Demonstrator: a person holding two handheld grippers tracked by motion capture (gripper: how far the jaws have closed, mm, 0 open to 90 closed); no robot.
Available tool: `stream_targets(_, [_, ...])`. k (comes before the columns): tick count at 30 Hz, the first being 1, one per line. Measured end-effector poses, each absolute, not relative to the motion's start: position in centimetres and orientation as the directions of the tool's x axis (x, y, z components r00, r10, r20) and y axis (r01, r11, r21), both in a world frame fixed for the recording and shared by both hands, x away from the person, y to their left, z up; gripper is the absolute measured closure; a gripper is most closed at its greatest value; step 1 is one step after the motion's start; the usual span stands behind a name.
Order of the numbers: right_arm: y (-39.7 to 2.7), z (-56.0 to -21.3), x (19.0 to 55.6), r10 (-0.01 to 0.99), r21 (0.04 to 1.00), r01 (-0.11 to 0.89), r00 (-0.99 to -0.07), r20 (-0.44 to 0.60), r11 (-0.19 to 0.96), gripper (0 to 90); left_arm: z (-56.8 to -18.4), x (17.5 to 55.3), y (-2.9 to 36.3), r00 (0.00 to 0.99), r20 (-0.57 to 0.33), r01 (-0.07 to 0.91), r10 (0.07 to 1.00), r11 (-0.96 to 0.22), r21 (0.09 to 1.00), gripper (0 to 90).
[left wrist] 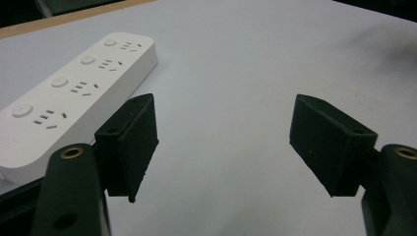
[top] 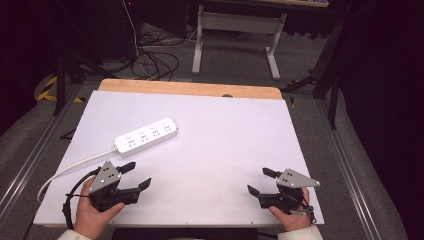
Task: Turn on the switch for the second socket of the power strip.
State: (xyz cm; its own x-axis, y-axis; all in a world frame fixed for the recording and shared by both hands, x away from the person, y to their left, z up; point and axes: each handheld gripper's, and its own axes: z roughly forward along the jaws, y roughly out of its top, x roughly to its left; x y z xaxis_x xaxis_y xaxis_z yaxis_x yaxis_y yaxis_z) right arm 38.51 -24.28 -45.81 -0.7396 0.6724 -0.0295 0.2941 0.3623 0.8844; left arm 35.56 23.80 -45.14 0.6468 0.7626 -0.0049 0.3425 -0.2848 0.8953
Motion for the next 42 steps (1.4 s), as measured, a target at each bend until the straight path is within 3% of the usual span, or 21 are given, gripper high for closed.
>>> stream_targets(29, [-24.2,-45.9,38.6,0.667,0.883,0.299,-0.745,-0.021,0.362,21.3,-40.2,39.7,24.4,0.647,-0.022,0.397,0.762,-0.313,0.863,43.4])
stream_targets(42, [-24.1,-45.9,38.6,0.665,0.882,0.299,-0.747,-0.022,0.364,21.3,-39.3,41.3,24.2,0.633,0.031,0.398,0.774,-0.360,0.844,48.0])
